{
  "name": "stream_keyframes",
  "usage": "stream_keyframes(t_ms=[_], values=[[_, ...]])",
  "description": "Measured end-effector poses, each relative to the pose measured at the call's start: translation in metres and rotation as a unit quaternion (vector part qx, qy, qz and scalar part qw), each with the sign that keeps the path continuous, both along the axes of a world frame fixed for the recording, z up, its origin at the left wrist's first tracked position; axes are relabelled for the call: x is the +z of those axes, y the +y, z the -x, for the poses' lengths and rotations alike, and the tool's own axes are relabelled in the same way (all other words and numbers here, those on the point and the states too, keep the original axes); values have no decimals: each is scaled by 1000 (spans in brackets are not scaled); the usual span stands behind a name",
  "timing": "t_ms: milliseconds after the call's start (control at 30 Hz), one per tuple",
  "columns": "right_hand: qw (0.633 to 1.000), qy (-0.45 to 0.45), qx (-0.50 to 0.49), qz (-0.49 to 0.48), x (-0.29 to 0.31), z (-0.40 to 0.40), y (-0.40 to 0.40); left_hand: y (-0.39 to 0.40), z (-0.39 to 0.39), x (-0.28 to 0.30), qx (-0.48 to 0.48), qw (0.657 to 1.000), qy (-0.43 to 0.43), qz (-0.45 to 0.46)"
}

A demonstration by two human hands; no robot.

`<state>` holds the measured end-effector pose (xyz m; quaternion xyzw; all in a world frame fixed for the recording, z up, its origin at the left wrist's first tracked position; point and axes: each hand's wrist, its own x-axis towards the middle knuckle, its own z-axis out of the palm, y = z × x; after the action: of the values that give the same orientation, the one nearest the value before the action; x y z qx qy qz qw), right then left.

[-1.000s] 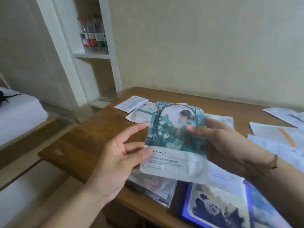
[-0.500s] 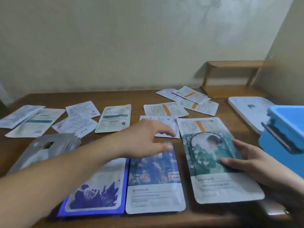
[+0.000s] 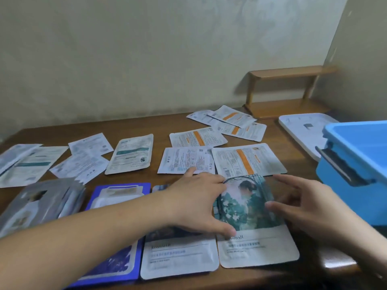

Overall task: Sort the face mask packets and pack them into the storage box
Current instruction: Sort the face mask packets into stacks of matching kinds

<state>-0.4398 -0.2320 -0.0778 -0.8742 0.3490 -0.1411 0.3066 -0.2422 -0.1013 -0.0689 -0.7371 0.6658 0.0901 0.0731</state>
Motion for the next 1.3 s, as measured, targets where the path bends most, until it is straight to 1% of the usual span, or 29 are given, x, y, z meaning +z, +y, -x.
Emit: stream_keyframes(t_ms=[33, 67, 100, 167, 200, 267, 300, 400, 467, 533, 600, 633, 667, 733, 800, 867, 933, 1000, 1067, 1167, 1233, 1300], values=[[998, -9, -8, 62, 0, 4, -1, 1, 1, 0, -2, 1000, 0, -9], [995, -20, 8, 100, -2, 7, -3, 1, 3, 0, -6, 1000, 0, -18], [991, -17, 55, 123, -5, 10, -3, 1, 4, 0, -11, 1000, 1, -25], [974, 39, 181, 131, -12, 12, -3, 0, 7, -1, -24, 999, -3, -35], [963, 85, 222, 129, -16, 12, -3, -1, 8, -2, -30, 999, -8, -37], [942, 174, 250, 143, -19, 14, -4, -2, 11, -3, -42, 998, -18, -37], [933, 204, 253, 155, -19, 15, -4, -2, 11, -2, -46, 998, -21, -35], [916, 246, 261, 180, -16, 14, -3, -2, 13, -1, -52, 998, -27, -32], [914, 246, 263, 189, -17, 13, -2, -2, 13, 1, -56, 997, -32, -37], [909, 232, 264, 225, -18, 11, 1, -2, 14, 1, -63, 996, -41, -45], [909, 252, 232, 239, -27, 15, -4, -4, 15, 1, -73, 995, -42, -46], [915, 248, 215, 233, -37, 15, -13, -3, 15, 2, -77, 995, -38, -44], [922, 233, 209, 227, -56, 17, -29, -3, 14, 4, -79, 996, -29, -40], [945, 146, 204, 208, -70, 4, -52, 1, 6, 11, -67, 998, 9, -8], [965, 71, 194, 160, -73, -27, -60, 8, -9, 23, -35, 998, 33, 52], [971, 30, 194, 134, -52, -63, -42, 19, -39, 34, 7, 995, -9, 102], [973, 15, 200, 112, -26, -99, -15, 38, -85, 41, 71, 988, -69, 119], [965, 6, 220, 142, -8, -139, 6, 68, -140, 49, 170, 975, -95, 106], [956, 17, 242, 166, 9, -177, 30, 109, -198, 54, 289, 950, -81, 89], [931, 23, 285, 228, 27, -232, 63, 180, -267, 43, 448, 890, -33, 80], [910, 34, 338, 236, 33, -269, 87, 219, -286, 27, 509, 859, 6, 62], [896, 16, 382, 227, 32, -305, 107, 244, -295, 8, 514, 856, 32, 50]])
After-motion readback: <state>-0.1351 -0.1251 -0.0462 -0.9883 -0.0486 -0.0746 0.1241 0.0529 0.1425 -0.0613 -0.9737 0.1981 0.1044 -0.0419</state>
